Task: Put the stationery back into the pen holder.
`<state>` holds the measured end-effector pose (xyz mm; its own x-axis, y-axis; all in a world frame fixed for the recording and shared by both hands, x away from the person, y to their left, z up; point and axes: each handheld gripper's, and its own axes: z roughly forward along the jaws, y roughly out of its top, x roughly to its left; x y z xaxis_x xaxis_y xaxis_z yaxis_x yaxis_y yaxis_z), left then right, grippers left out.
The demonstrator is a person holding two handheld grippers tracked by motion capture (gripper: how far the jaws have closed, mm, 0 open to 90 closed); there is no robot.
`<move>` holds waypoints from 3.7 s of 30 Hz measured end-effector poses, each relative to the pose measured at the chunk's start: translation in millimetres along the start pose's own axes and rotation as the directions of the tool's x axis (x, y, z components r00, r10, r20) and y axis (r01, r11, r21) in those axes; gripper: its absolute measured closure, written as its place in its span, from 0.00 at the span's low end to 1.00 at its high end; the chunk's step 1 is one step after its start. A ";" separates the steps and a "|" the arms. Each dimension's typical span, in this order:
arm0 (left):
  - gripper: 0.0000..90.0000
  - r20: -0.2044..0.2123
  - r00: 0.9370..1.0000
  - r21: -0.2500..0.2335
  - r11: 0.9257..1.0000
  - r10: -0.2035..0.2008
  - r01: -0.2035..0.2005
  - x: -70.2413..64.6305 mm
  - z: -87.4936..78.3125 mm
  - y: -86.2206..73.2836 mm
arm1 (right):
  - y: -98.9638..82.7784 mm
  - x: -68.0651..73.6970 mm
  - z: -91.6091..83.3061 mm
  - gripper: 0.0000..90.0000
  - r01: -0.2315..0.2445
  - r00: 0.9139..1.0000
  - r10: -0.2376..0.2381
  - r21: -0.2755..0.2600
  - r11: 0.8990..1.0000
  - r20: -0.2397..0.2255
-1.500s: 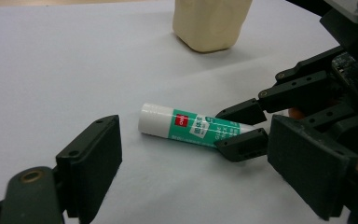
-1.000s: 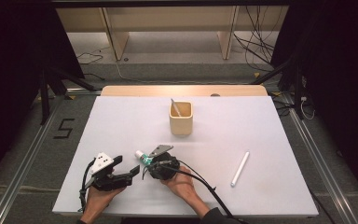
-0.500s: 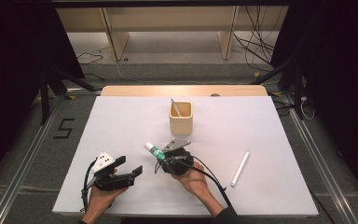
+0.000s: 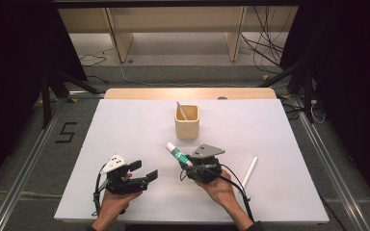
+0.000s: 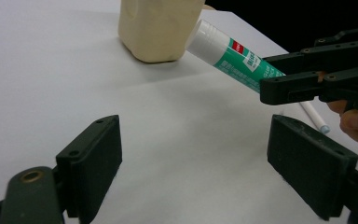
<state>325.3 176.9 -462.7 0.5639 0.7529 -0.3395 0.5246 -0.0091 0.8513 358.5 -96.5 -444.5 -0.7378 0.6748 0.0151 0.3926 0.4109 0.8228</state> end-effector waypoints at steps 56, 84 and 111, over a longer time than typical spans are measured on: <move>0.38 0.315 0.817 0.134 0.875 -0.482 0.465 -31.9 72.4 28.5 | -30.7 11.6 -36.8 0.73 0.049 0.999 -0.046 -0.135 0.990 0.023; 0.65 0.328 0.769 0.139 0.833 -0.549 0.535 -27.7 74.3 21.5 | -31.3 13.7 -37.0 0.73 0.059 0.998 -0.055 -0.152 0.987 0.027; 0.72 0.341 0.814 0.078 0.878 -0.469 0.473 -19.9 68.7 27.5 | -31.5 5.2 -48.0 0.49 0.025 1.000 -0.024 -0.147 0.989 0.010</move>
<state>372.3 116.5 -460.0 0.4306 0.3928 -0.8126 0.7772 0.2965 0.5551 316.0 -135.3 -443.2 -0.7414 0.6710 -0.0105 0.2890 0.3335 0.8974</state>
